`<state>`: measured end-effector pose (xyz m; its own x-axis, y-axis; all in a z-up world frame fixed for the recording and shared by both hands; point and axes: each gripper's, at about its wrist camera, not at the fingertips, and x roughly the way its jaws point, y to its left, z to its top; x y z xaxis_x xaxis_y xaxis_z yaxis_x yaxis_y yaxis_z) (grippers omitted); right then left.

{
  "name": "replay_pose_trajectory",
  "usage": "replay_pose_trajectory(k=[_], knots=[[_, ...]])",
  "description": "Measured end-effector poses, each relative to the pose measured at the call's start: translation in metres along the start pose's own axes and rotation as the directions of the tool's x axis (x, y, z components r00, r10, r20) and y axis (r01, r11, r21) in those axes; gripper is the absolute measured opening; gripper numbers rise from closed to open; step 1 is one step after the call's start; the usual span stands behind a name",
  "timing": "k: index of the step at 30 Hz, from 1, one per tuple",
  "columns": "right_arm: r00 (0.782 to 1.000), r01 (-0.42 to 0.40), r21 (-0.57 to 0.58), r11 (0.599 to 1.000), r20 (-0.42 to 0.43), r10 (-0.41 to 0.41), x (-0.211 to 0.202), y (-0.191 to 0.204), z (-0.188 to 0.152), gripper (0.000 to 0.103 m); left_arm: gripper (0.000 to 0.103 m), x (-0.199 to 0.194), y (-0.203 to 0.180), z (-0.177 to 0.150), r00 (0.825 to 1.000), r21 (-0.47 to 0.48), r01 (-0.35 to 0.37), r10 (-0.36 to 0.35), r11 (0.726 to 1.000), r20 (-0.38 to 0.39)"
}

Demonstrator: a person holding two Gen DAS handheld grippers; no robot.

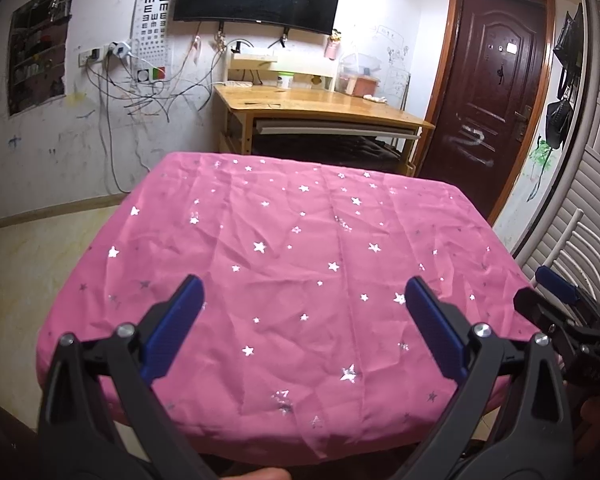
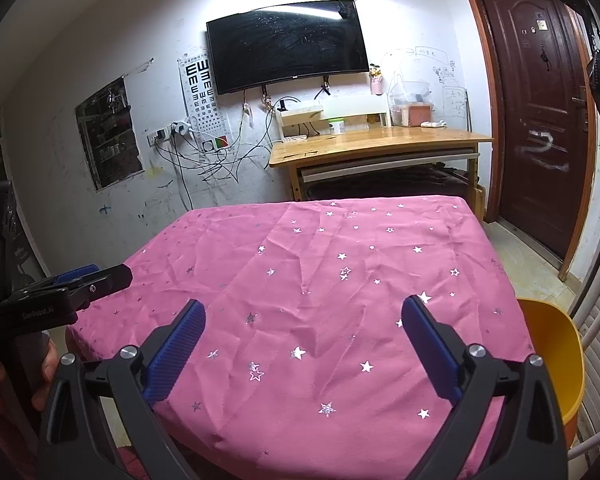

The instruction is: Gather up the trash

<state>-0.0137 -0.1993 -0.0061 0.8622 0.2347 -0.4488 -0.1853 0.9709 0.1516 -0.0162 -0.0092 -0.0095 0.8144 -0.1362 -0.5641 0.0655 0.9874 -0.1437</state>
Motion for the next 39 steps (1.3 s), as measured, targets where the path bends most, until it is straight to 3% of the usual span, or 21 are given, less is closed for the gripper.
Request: replay_pose_trajectory(k=[28,39], knots=[[1.0,-0.004,-0.002,1.0,-0.008,0.004,0.0027,0.0006,-0.0018,0.094,0.096,0.007,-0.0031,-0.0049,0.999,0.012,-0.038,0.038,0.999,-0.012],[1.0,-0.004,-0.002,1.0,-0.006,0.004,0.0021,-0.0003,-0.0024,0.094,0.096,0.0062,-0.0049,-0.0046,1.0,0.012,-0.016,0.016,1.0,-0.006]])
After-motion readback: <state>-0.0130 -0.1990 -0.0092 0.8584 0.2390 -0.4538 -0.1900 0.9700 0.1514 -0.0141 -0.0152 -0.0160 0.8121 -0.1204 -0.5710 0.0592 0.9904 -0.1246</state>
